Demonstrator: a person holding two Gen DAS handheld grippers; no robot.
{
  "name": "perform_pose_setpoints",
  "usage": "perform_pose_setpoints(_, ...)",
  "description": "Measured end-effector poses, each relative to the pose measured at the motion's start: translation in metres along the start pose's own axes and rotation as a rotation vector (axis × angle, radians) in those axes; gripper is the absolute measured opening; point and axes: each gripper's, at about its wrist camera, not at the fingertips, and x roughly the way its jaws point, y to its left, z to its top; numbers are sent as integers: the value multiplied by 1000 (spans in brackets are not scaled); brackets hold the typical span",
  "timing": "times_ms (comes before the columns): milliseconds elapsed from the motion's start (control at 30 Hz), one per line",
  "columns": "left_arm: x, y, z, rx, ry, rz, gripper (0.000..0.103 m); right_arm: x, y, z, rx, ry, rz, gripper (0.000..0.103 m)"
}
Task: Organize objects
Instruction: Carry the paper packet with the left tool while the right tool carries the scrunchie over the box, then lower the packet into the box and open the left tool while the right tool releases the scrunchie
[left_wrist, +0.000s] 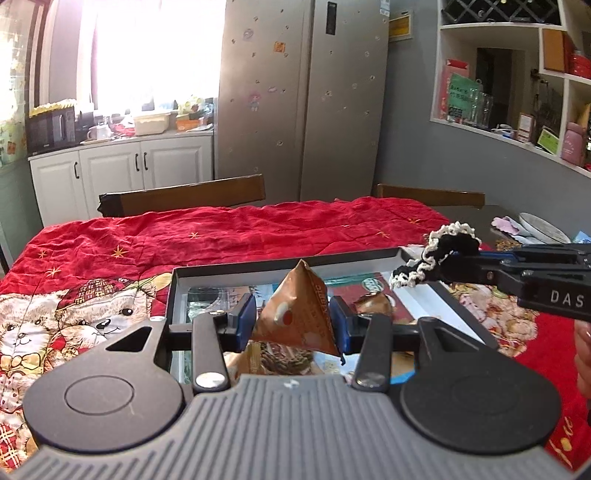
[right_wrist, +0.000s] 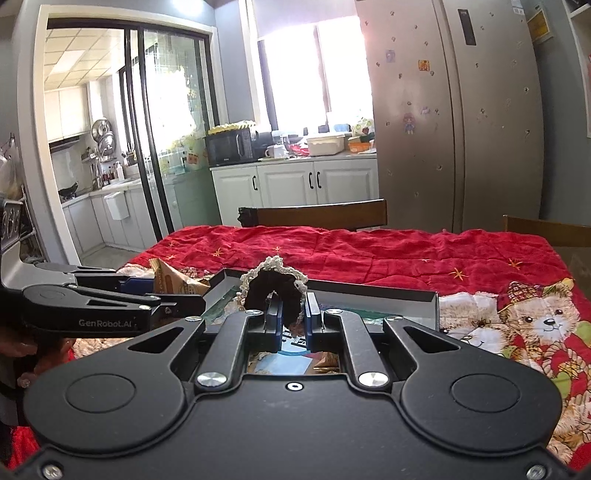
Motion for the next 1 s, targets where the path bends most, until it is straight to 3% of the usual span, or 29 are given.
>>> perform_pose_setpoints(1000, 71, 35, 4, -65, 55, 69, 48, 110, 6, -14, 27, 106, -31, 11)
